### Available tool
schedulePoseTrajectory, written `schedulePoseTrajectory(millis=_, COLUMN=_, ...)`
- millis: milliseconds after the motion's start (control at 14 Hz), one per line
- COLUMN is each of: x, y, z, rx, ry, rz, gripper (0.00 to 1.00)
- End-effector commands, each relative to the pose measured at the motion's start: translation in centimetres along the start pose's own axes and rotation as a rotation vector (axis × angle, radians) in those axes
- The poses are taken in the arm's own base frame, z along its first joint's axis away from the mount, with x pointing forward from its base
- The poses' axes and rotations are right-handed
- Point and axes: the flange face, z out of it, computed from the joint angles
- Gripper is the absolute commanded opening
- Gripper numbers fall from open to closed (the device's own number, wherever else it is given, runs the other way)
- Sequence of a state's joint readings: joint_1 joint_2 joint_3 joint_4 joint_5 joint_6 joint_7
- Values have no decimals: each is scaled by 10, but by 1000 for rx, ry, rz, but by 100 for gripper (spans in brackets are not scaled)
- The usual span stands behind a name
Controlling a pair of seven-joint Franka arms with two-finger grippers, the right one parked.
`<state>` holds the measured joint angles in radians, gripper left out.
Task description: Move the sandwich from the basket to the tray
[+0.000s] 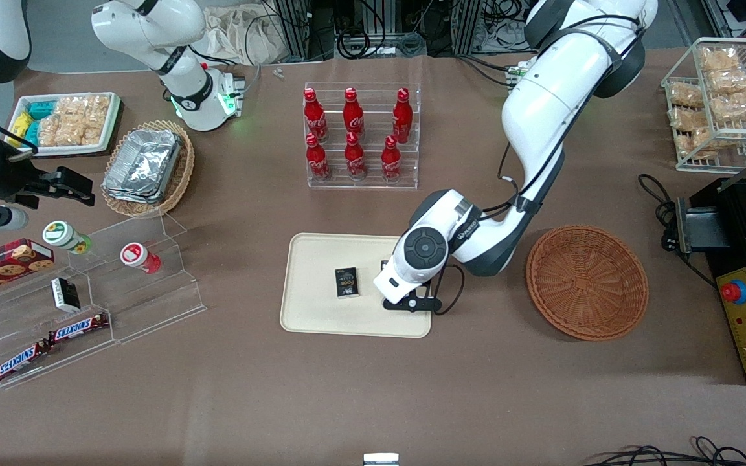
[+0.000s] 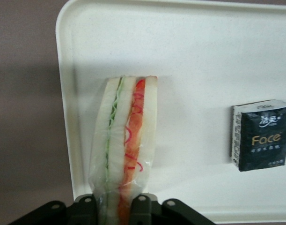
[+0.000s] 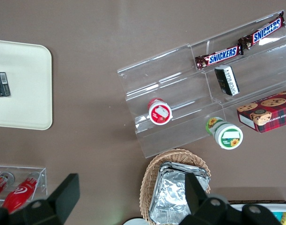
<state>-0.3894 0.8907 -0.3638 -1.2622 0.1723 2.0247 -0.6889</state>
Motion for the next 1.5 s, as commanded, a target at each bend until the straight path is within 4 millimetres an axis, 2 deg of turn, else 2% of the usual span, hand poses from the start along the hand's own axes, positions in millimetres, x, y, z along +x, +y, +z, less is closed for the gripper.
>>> schedulePoseTrajectory(millis=0, x=7, y=-3, z=-13, rx=45, ry=31, rz=25, gripper=83)
schedulePoseTrajectory(millis=143, x=9, y=-6, z=-24, rx=52, ry=35, rz=4, gripper=99)
schedulePoseTrajectory(millis=214, x=10, y=-9, z=-38, rx=44, ry=53, rz=-22, gripper=99)
schedulePoseTrajectory(millis=286, x=11, y=-10, z=-56, rx=37, ry=74, rz=-58, gripper=99)
schedulePoseTrajectory(millis=429, x=14, y=-28, z=-100, rx=41, ry=118, rz=-212, gripper=99)
schedulePoseTrajectory(millis=500, x=15, y=-44, z=-128, rx=53, ry=133, rz=-263, gripper=99)
schedulePoseTrajectory(millis=714, x=13, y=-109, z=-211, rx=73, ry=153, rz=-356, gripper=99)
schedulePoseTrajectory(millis=786, x=12, y=-140, z=-235, rx=74, ry=161, rz=-395, gripper=99)
schedulePoseTrajectory(millis=929, x=0, y=-192, z=-270, rx=66, ry=176, rz=-438, gripper=99)
schedulePoseTrajectory(millis=1071, x=-9, y=-251, z=-291, rx=57, ry=170, rz=-457, gripper=99)
schedulePoseTrajectory(millis=1214, x=-28, y=-311, z=-300, rx=74, ry=169, rz=-432, gripper=99)
schedulePoseTrajectory(millis=1286, x=-43, y=-341, z=-306, rx=82, ry=173, rz=-400, gripper=99)
schedulePoseTrajectory(millis=1357, x=-58, y=-360, z=-311, rx=63, ry=169, rz=-347, gripper=99)
schedulePoseTrajectory(millis=1429, x=-68, y=-367, z=-313, rx=55, ry=162, rz=-285, gripper=99)
